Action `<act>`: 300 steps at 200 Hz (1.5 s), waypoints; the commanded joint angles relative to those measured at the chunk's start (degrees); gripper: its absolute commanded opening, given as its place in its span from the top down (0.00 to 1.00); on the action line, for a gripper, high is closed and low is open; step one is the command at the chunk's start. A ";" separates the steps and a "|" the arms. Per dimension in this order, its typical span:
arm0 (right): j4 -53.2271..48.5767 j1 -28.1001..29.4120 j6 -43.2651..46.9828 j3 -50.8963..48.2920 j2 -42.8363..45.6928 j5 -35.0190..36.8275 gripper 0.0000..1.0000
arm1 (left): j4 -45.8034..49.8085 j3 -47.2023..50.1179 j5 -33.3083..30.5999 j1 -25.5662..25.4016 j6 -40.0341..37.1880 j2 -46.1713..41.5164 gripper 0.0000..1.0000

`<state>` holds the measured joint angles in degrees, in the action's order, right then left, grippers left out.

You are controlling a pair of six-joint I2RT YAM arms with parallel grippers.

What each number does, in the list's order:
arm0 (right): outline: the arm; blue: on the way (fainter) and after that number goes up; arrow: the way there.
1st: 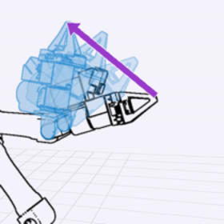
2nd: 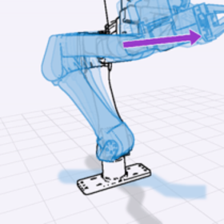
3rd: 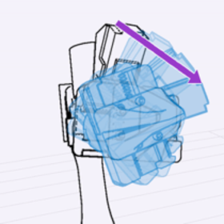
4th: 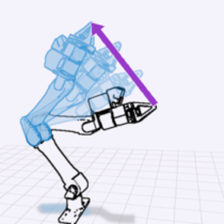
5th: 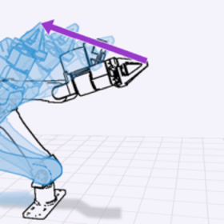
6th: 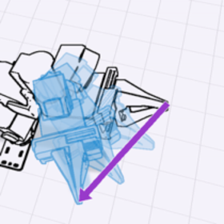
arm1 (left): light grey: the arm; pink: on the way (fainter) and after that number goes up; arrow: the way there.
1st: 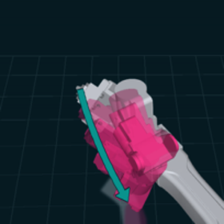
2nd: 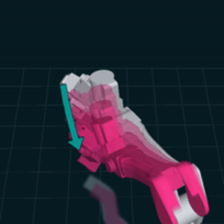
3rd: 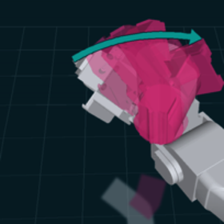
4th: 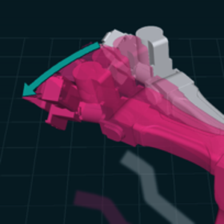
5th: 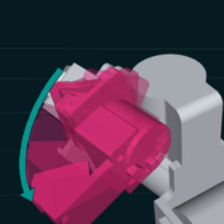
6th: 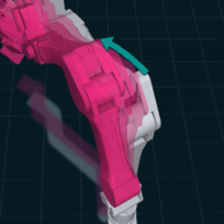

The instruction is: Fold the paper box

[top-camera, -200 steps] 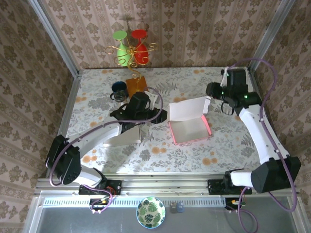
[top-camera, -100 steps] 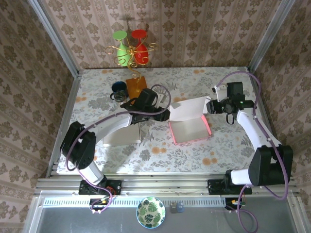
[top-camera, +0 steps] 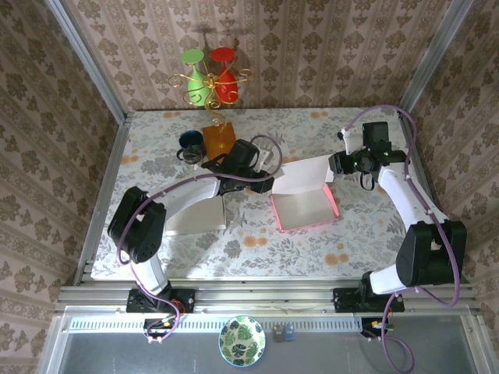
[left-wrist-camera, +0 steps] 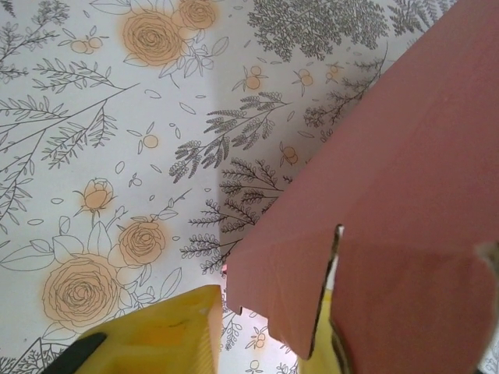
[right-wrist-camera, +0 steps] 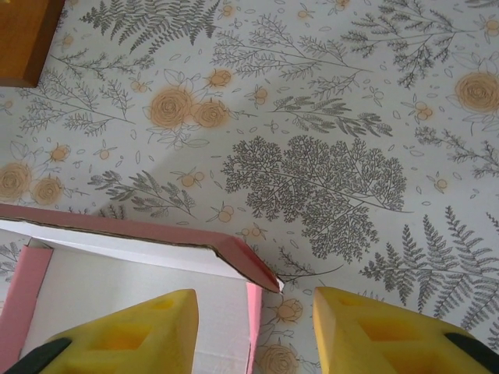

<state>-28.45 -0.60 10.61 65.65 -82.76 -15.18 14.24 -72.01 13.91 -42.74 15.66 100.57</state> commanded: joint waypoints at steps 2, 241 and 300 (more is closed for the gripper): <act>-0.78 -0.11 -2.51 1.37 2.08 -1.30 0.56 | 1.12 -2.60 0.52 -0.57 -3.66 1.10 0.75; 4.84 3.16 1.67 -6.23 11.87 -13.57 0.54 | 19.86 -3.37 15.64 12.78 -34.97 -4.94 1.00; 0.69 4.53 10.00 -4.84 6.23 -16.06 0.47 | 23.44 -2.26 15.84 16.20 -41.71 -5.94 1.00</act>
<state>-24.75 3.33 15.33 59.92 -74.13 -27.66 34.37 -74.85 27.70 -27.24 -21.10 96.12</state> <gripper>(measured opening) 0.522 0.051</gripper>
